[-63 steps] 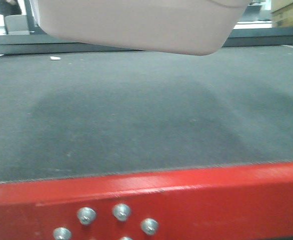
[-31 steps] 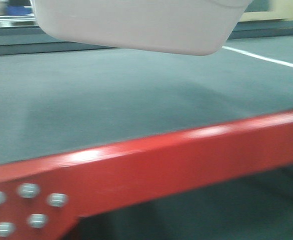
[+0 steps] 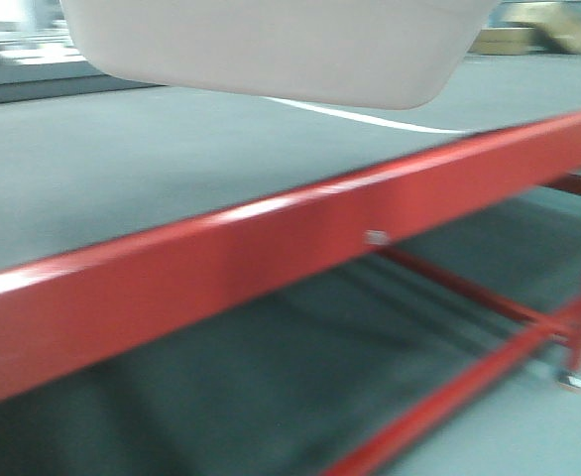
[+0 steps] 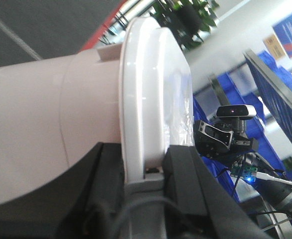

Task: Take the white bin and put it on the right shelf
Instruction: 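Hold the bin raised with both grippers while the base turns away from the table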

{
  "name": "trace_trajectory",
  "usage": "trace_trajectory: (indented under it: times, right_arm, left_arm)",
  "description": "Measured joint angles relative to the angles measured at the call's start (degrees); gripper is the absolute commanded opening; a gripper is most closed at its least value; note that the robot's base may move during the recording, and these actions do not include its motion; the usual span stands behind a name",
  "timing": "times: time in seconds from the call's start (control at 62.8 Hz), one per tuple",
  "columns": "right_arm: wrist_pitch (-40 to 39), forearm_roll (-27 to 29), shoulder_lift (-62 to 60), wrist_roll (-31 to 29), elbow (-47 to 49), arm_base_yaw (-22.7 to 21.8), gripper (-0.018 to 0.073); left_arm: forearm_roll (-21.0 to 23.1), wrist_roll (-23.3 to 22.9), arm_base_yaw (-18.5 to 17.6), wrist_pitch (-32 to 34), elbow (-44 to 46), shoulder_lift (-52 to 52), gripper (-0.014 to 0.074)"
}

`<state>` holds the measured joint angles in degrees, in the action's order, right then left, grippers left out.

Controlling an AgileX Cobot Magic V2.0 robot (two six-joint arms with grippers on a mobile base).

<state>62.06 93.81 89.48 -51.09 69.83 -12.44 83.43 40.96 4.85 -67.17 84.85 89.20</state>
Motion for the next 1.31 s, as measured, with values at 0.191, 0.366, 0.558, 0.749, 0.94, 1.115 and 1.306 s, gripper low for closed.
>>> trace_trajectory:
  times: [0.191, 0.366, 0.558, 0.749, 0.94, 1.115, 1.306]
  right_arm:
    - [0.0, 0.0, 0.0, 0.0, 0.0, 0.0, 0.0139]
    - [0.0, 0.0, 0.0, 0.0, 0.0, 0.0, 0.0139]
    - [0.0, 0.0, 0.0, 0.0, 0.0, 0.0, 0.0139]
    - [0.0, 0.0, 0.0, 0.0, 0.0, 0.0, 0.0139]
    - [0.0, 0.0, 0.0, 0.0, 0.0, 0.0, 0.0139]
    - [0.0, 0.0, 0.0, 0.0, 0.0, 0.0, 0.0139]
    - [0.0, 0.0, 0.0, 0.0, 0.0, 0.0, 0.0139]
  left_arm:
    - [0.0, 0.0, 0.0, 0.0, 0.0, 0.0, -0.0126]
    - [0.0, 0.0, 0.0, 0.0, 0.0, 0.0, -0.0126]
    - [0.0, 0.0, 0.0, 0.0, 0.0, 0.0, -0.0126]
    - [0.0, 0.0, 0.0, 0.0, 0.0, 0.0, -0.0126]
    - [0.0, 0.0, 0.0, 0.0, 0.0, 0.0, -0.0126]
    - [0.0, 0.0, 0.0, 0.0, 0.0, 0.0, -0.0126]
    - [0.0, 0.0, 0.0, 0.0, 0.0, 0.0, -0.0126]
